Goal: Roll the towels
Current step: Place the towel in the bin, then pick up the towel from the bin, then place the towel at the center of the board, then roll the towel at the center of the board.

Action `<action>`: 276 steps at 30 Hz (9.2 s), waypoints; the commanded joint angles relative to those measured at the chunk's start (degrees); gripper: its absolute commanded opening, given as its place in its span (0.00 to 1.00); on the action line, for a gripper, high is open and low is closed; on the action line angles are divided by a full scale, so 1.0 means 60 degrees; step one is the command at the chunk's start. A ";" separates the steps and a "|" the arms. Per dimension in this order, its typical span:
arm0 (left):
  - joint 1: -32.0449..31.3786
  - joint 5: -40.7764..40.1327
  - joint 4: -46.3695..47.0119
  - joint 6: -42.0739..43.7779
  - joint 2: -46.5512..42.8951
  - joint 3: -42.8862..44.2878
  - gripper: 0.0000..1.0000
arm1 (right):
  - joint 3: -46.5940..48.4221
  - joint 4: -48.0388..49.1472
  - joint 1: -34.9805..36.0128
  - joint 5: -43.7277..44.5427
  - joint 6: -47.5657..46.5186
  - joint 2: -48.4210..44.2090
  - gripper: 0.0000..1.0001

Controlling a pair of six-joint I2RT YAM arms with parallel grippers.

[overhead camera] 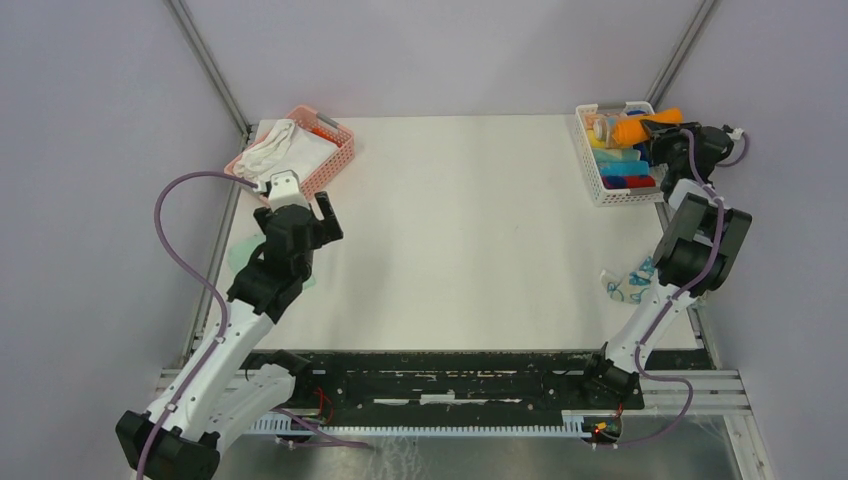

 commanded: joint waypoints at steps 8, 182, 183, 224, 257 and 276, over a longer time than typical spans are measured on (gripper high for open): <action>0.0102 -0.0246 0.0671 0.0604 0.0181 -0.0024 0.93 | 0.1144 0.1351 0.0379 0.0910 0.0954 0.1390 0.39; -0.0186 0.2017 -0.0087 -0.0391 -0.0994 0.0193 0.93 | 0.3667 -0.8783 0.6039 0.1270 -0.4077 -0.2532 0.11; -0.0200 0.2163 -0.0145 -0.0467 -0.0962 0.0216 0.93 | 0.3513 -0.8355 0.6551 0.1105 -0.3965 -0.2496 0.11; -0.3242 0.6138 0.5270 -0.4377 0.7145 0.0248 0.55 | -0.6316 -0.3183 0.9572 0.2142 -0.3357 -0.4147 0.64; -0.4758 0.1740 0.2216 -0.2814 0.7385 0.1547 0.60 | -0.3038 -0.7625 0.9746 0.3748 -0.4334 -0.2377 0.24; -0.7508 -0.2825 0.4973 -0.0636 0.9329 0.2112 0.66 | -0.2408 -0.8084 1.0014 0.2744 -0.3453 -0.1989 0.26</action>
